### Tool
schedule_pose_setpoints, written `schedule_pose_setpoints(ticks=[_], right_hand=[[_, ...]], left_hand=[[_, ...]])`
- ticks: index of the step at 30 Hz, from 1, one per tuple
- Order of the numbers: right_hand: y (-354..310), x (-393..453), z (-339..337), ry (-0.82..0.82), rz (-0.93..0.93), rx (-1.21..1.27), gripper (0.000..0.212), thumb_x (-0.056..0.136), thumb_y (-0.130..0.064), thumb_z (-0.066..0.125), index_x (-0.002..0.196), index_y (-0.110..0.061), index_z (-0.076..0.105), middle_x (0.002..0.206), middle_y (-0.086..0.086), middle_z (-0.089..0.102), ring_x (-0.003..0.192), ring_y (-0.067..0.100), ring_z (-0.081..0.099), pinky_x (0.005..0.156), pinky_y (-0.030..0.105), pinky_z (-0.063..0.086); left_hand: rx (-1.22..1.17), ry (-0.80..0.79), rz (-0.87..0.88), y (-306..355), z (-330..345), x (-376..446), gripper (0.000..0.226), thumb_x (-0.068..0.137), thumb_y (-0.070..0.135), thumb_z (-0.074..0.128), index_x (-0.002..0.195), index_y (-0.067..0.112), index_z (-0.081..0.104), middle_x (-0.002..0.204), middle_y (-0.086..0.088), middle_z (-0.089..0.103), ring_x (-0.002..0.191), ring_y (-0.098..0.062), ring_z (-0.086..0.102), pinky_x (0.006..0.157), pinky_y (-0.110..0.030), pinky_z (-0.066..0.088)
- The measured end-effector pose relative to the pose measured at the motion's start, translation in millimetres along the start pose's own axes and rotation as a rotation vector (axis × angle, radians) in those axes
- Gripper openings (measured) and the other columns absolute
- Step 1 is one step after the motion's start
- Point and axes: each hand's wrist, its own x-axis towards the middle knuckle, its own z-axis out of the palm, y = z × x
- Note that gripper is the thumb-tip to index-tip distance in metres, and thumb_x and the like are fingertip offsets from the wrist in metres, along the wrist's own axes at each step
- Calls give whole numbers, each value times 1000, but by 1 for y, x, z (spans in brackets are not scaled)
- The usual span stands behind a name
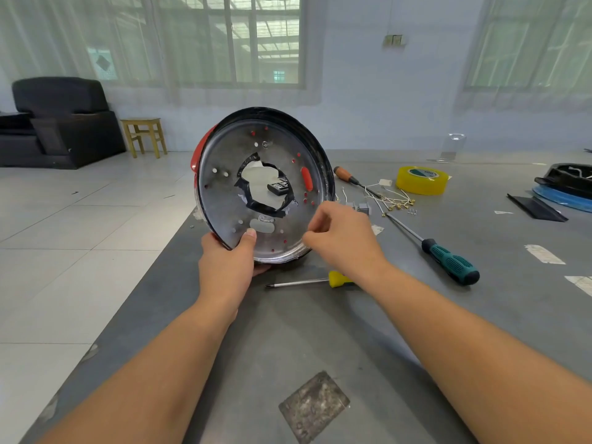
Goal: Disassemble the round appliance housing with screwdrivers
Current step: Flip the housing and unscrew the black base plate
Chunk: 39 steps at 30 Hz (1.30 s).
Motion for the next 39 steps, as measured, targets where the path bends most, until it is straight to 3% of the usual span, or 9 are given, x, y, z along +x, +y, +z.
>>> schedule_pose_setpoints(ticks=[8, 15, 20, 24, 28, 30, 33, 35, 39], right_hand=[[20, 6, -41, -65, 128, 202, 20, 81, -6, 74, 90, -23, 78, 76, 0, 77, 74, 16, 71, 80, 34, 60], [58, 39, -104, 98, 190, 370, 13, 89, 4, 64, 89, -8, 68, 77, 12, 78, 64, 17, 72, 66, 26, 63], [138, 62, -147, 233, 306, 162, 10, 89, -1, 61, 96, -8, 63, 75, 6, 78, 73, 21, 77, 73, 35, 63], [197, 74, -157, 226, 375, -79, 4, 89, -11, 69, 91, -15, 71, 79, 3, 75, 80, 22, 73, 80, 37, 59], [220, 91, -151, 139, 402, -169, 4, 88, -23, 79, 89, -20, 77, 78, -4, 70, 76, 14, 65, 59, 26, 45], [224, 103, -145, 109, 409, -177, 5, 87, -25, 80, 84, -23, 76, 79, -4, 70, 80, 14, 64, 59, 25, 43], [228, 120, -137, 76, 458, -230, 14, 85, -34, 82, 77, -28, 73, 94, 1, 74, 100, 25, 65, 85, 40, 55], [230, 127, -134, 78, 484, -257, 15, 85, -40, 81, 76, -30, 73, 99, 0, 74, 107, 27, 63, 99, 48, 51], [229, 135, -131, 91, 539, -277, 14, 82, -49, 80, 78, -37, 74, 100, -7, 69, 108, 24, 56, 93, 43, 37]], left_hand=[[-14, -4, -24, 4, -1, 1, 37, 98, 23, 73, 128, 19, 51, 125, -1, 66, 107, -23, 72, 74, -41, 67], [-28, -36, -28, -1, -1, 6, 37, 99, 25, 73, 130, 21, 53, 123, 2, 68, 97, -17, 76, 76, -40, 67], [-42, -79, -43, -4, 2, 11, 41, 98, 25, 74, 134, 19, 55, 125, -1, 71, 98, -21, 78, 78, -43, 67], [-59, -88, -45, -5, 6, 16, 39, 99, 23, 74, 134, 18, 57, 124, -3, 73, 102, -25, 77, 75, -42, 67], [-83, -69, -56, -8, 8, 20, 40, 99, 22, 74, 134, 16, 58, 124, -4, 75, 102, -25, 78, 75, -42, 67], [-78, -60, -48, -10, 9, 21, 41, 99, 23, 74, 135, 15, 59, 124, -5, 75, 102, -25, 78, 75, -41, 67], [-57, -45, -26, -13, 8, 22, 43, 98, 24, 75, 137, 16, 59, 126, -4, 74, 102, -25, 78, 75, -42, 67], [-40, -44, -6, -14, 8, 22, 43, 98, 24, 75, 138, 18, 60, 126, -3, 74, 103, -26, 78, 76, -43, 67], [-18, -39, 30, -15, 9, 20, 40, 98, 25, 75, 136, 21, 62, 123, 1, 76, 98, -21, 79, 72, -40, 67]])
